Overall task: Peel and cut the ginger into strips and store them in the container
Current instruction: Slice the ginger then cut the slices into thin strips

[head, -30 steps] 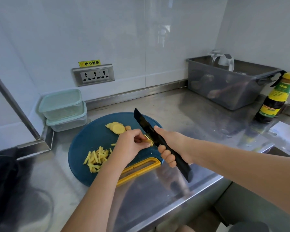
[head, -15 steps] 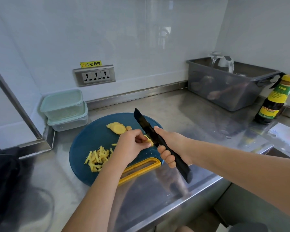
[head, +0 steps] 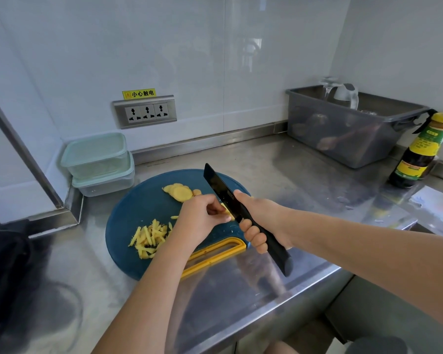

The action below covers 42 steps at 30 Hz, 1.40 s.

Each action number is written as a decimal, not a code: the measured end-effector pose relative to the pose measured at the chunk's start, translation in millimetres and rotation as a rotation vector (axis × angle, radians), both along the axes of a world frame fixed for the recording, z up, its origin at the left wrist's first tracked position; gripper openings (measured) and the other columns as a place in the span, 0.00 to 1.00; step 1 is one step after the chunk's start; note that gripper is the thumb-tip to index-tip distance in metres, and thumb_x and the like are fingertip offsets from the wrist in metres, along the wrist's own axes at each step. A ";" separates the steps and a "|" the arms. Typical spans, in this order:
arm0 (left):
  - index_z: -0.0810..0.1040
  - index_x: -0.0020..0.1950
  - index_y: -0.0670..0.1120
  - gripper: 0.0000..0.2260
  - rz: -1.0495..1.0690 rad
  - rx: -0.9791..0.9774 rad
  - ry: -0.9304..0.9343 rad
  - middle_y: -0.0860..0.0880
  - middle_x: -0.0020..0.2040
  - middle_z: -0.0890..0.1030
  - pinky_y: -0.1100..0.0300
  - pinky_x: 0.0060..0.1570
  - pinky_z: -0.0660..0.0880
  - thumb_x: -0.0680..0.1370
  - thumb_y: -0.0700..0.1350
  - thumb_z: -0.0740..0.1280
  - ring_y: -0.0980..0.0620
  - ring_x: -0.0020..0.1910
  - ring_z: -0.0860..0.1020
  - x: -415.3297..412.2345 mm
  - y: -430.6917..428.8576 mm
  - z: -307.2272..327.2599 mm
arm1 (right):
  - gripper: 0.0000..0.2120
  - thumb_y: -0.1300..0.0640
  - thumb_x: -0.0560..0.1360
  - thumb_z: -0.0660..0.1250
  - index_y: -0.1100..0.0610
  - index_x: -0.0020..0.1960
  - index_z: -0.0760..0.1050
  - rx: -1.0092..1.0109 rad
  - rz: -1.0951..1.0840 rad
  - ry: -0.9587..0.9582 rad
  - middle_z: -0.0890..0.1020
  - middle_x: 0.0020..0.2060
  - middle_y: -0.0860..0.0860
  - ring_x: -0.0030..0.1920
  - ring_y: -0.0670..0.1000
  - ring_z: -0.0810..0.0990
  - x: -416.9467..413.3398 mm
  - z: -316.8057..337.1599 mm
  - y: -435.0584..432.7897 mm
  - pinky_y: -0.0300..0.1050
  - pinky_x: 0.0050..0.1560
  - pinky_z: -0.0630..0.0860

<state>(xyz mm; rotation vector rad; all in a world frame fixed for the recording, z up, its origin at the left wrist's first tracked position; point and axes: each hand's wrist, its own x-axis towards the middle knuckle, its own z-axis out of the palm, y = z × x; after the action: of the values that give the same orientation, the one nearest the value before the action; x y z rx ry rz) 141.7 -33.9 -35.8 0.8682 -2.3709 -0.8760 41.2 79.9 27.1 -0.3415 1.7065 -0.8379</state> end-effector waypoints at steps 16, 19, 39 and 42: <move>0.79 0.38 0.49 0.07 -0.006 -0.006 -0.001 0.59 0.34 0.75 0.75 0.36 0.68 0.69 0.45 0.76 0.62 0.35 0.73 -3.5 -3.0 0.1 | 0.32 0.27 0.74 0.53 0.54 0.27 0.62 0.097 0.050 0.121 0.65 0.21 0.48 0.17 0.47 0.61 4.8 -1.7 -12.6 0.33 0.19 0.60; 0.78 0.38 0.49 0.07 -0.007 -0.015 -0.013 0.59 0.34 0.74 0.77 0.37 0.67 0.69 0.45 0.76 0.62 0.34 0.72 -4.5 -4.3 0.4 | 0.32 0.27 0.74 0.53 0.54 0.27 0.62 0.102 0.042 0.116 0.64 0.21 0.48 0.17 0.47 0.60 5.3 -2.7 -14.4 0.33 0.19 0.60; 0.75 0.36 0.53 0.09 -0.024 -0.018 -0.056 0.59 0.33 0.74 0.75 0.33 0.67 0.70 0.46 0.75 0.61 0.32 0.71 -6.5 -10.1 -0.6 | 0.33 0.26 0.73 0.53 0.53 0.26 0.61 0.104 0.006 0.021 0.64 0.20 0.48 0.17 0.46 0.61 3.2 -9.4 -17.7 0.32 0.18 0.59; 0.74 0.35 0.54 0.10 -0.026 -0.006 -0.146 0.59 0.32 0.73 0.74 0.32 0.67 0.71 0.48 0.74 0.61 0.31 0.70 -9.8 -13.1 3.7 | 0.33 0.25 0.72 0.54 0.53 0.27 0.62 0.099 -0.012 0.044 0.64 0.21 0.48 0.17 0.47 0.61 7.4 -12.9 -17.9 0.33 0.19 0.60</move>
<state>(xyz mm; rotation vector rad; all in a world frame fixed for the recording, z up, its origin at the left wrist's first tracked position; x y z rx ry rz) 131.9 -47.1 -32.1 0.9291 -2.5135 -0.8415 48.5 62.0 14.3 -0.2845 1.7856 -0.7559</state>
